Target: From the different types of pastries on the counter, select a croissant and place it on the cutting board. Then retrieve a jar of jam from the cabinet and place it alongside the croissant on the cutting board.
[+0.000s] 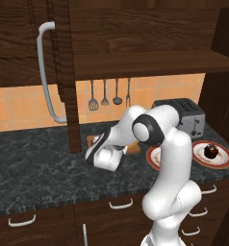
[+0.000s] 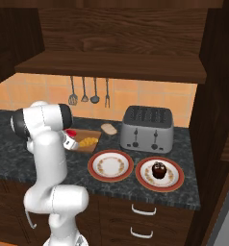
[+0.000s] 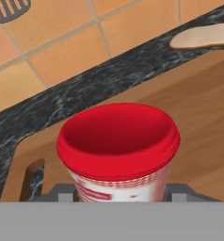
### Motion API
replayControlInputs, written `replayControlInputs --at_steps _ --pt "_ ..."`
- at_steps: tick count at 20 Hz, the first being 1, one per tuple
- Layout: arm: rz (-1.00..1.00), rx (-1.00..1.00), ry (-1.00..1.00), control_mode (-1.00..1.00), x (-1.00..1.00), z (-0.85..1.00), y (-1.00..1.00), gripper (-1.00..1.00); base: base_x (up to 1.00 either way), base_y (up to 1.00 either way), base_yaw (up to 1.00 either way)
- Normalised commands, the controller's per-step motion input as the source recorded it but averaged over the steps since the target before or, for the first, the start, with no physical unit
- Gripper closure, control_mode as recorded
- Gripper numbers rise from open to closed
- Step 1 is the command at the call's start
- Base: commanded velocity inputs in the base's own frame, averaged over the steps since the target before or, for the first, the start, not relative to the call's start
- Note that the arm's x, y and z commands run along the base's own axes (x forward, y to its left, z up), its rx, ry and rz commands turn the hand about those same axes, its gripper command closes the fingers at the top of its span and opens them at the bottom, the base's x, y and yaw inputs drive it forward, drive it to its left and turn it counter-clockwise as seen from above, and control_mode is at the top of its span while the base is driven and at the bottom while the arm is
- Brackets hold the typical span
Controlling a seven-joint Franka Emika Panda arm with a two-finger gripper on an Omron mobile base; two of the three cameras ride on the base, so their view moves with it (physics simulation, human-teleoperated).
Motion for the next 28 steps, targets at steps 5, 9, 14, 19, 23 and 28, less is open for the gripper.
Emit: replayControlInputs --at_steps 5,9,14,19,23,28 --pt "0.00 0.00 -0.11 -1.00 -0.23 -0.79 0.00 -1.00 0.00 0.00 0.00" --pt "0.00 0.00 -0.09 -1.00 -0.62 -0.66 0.00 -1.00 0.00 0.00 0.00" --pt "0.00 0.00 -0.06 -1.00 -0.90 -0.70 0.00 -1.00 0.00 0.00 0.00" --pt "0.00 0.00 -0.18 -1.00 -0.96 -0.35 -0.07 -1.00 0.00 0.00 0.00" --pt "0.00 0.06 -0.34 -1.00 -1.00 0.55 -0.13 -1.00 0.00 0.00 0.00" --pt "-0.04 0.06 -0.40 -1.00 -0.98 1.00 -0.02 -1.00 0.00 0.00 0.00"
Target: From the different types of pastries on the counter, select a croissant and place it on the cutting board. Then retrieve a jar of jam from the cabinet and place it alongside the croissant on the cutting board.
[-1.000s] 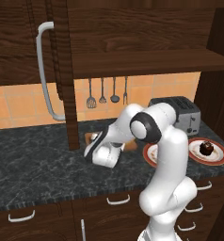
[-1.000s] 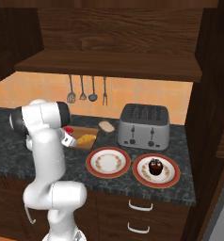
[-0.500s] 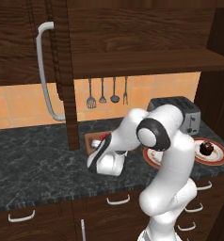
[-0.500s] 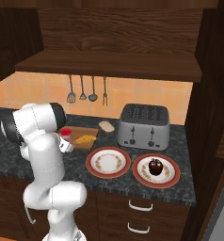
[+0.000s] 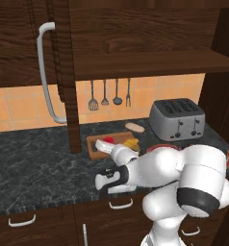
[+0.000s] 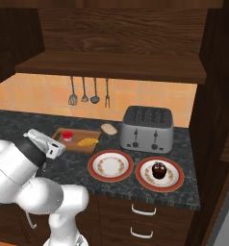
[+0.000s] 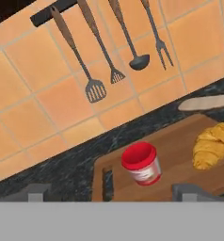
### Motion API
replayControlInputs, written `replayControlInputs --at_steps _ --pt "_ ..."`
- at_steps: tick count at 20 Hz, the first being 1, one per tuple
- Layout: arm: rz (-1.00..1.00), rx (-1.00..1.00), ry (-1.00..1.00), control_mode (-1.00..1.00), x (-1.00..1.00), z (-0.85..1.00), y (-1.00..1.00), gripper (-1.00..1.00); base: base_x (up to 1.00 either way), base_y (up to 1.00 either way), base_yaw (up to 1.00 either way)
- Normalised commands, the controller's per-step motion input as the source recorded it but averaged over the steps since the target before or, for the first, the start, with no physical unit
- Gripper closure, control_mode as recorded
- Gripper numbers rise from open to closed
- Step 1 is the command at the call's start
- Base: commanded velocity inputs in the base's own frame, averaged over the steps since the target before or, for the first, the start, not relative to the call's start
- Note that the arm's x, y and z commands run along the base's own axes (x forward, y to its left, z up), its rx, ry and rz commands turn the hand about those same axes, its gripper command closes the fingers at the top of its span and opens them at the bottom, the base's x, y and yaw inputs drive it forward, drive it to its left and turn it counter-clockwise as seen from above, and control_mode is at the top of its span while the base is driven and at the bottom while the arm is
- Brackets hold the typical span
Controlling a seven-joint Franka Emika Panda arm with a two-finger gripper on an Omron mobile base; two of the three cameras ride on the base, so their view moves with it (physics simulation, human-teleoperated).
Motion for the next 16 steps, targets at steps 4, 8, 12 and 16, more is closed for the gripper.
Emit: replayControlInputs --at_steps 4,8,12,16 --pt "-0.14 0.00 -0.46 -1.00 -0.89 1.00 0.00 -1.00 0.00 0.00 0.00" --pt "-0.18 0.00 -0.45 -1.00 -0.86 1.00 -0.01 -1.00 0.00 0.00 0.00" --pt "-0.17 0.03 -0.46 -1.00 -0.90 1.00 -0.08 -1.00 0.00 0.00 0.00" --pt "-0.13 0.02 -0.48 -1.00 -0.90 1.00 -0.03 -1.00 0.00 0.00 0.00"
